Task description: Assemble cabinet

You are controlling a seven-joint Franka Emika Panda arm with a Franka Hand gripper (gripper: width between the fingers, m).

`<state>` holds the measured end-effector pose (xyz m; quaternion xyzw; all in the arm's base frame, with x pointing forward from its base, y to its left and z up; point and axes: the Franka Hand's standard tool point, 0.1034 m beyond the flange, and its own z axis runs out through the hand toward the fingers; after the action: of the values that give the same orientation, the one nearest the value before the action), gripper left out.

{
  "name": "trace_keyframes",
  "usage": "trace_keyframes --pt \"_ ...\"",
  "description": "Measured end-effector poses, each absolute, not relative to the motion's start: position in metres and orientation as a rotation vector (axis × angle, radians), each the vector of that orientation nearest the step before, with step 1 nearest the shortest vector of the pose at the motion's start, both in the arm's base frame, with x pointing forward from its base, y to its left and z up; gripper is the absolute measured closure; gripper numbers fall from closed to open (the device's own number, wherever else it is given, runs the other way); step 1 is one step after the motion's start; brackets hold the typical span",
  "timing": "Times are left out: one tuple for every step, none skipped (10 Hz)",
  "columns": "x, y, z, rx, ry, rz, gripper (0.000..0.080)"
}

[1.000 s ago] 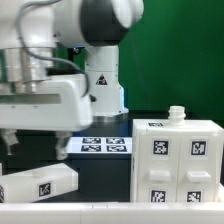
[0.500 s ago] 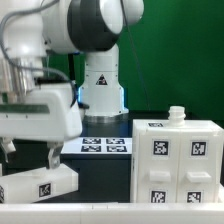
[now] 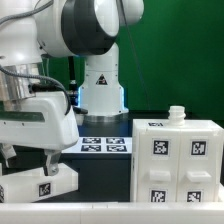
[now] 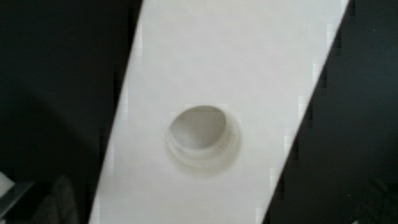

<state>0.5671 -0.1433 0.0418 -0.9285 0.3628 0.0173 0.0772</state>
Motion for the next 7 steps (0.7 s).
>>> trace_keyframes --pt "0.568 -0.141 0.054 -2.718 1.133 0.176 0.0002" --pt "0.575 -0.146 0.064 -2.687 1.163 0.195 0.0002" --pt "0.569 -0.144 0.062 -2.623 1.207 0.285 0.0002" --pt "0.563 -0.138 0.063 -2.575 1.206 0.42 0.0002" --pt "0.565 -0.141 0.062 -2.56 1.184 0.468 0.0002" --pt "0.558 -0.141 0.062 -2.513 1.162 0.591 0.0002" --pt "0.558 -0.142 0.062 -2.468 1.157 0.688 0.0002"
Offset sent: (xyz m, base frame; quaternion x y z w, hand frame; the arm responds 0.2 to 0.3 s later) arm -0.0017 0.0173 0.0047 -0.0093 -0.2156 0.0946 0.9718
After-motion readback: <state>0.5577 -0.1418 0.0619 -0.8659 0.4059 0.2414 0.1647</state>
